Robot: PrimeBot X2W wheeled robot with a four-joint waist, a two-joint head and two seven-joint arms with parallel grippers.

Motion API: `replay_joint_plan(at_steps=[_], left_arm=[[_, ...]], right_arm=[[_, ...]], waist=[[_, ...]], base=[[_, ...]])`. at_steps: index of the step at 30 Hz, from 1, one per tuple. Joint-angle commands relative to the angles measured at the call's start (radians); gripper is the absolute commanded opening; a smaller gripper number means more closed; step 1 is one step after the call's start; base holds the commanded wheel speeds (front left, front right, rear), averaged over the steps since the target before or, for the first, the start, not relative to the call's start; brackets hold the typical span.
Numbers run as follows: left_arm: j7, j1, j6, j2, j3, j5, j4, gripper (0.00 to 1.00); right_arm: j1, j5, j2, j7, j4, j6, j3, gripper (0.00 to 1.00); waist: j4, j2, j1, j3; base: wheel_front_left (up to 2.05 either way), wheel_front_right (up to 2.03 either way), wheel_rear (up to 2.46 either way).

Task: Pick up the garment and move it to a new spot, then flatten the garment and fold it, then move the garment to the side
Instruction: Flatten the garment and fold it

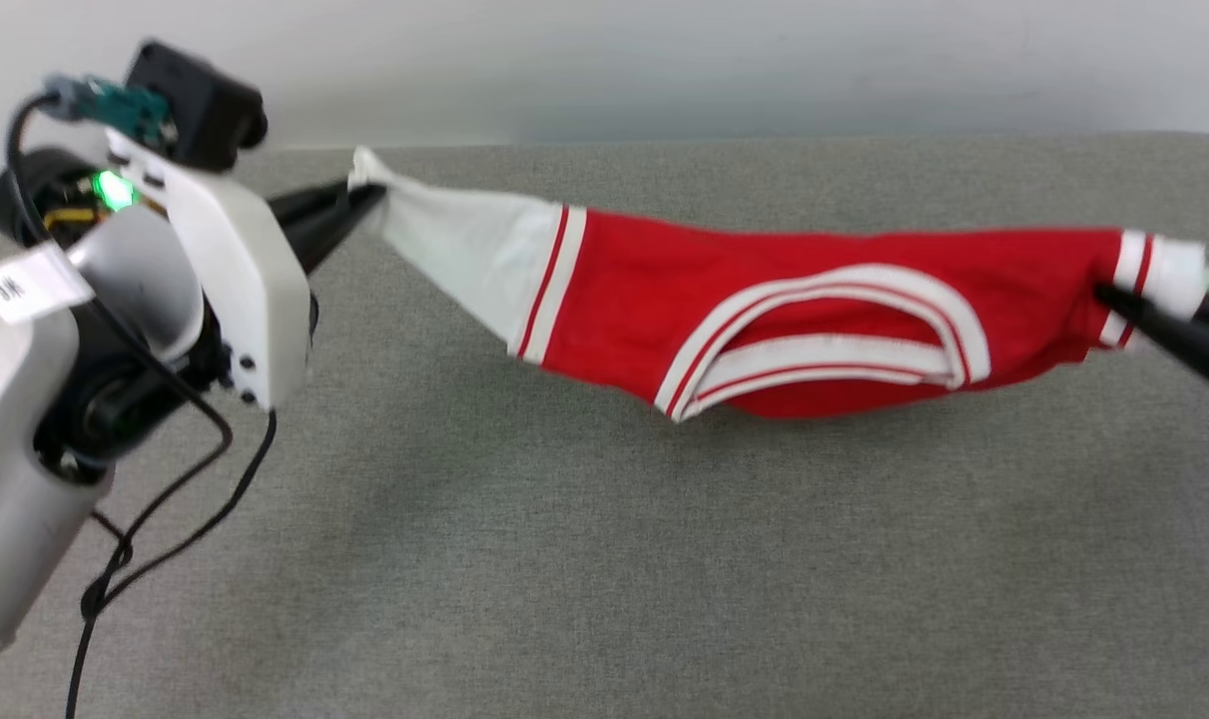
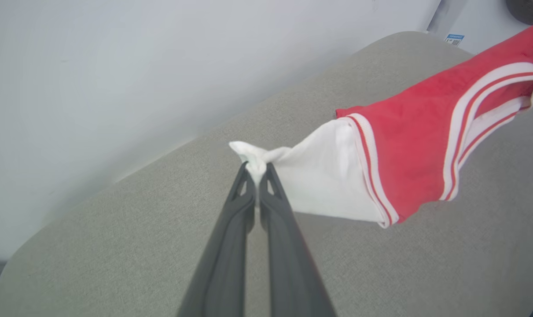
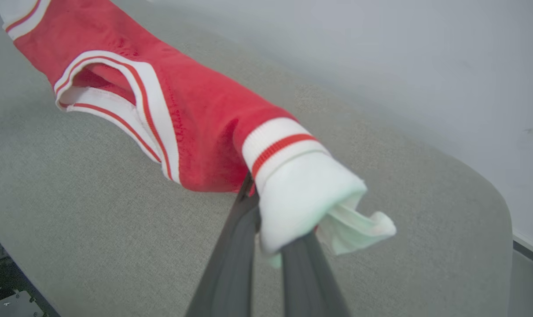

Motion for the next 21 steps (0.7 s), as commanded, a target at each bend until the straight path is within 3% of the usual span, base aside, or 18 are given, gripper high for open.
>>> replay_joint_plan(at_steps=[1,12,21], left_arm=[[0.002,-0.044,0.006,-0.016,0.014,-0.002,-0.005,0.00],[-0.062,-0.397,0.003,-0.136,0.089,0.054,0.143,0.00],[-0.166,-0.729,-0.019,-0.207,0.148,0.113,0.340,0.00]], right_arm=[[-0.045,-0.007,0.021,0.023,-0.006,0.000,-0.029,0.00],[-0.497,-0.112,0.130,0.158,0.148,0.000,-0.069,0.00],[-0.945,-0.262,0.251,0.107,0.342,0.000,-0.003,0.00]], waist=[[0.008,0.0000,0.0001,0.016],[0.041,0.0000,0.0001,0.184],[0.056,0.0000,0.0001,0.306]], base=[[0.00,0.00,0.00],[0.00,0.00,0.00],[0.00,0.00,0.00]])
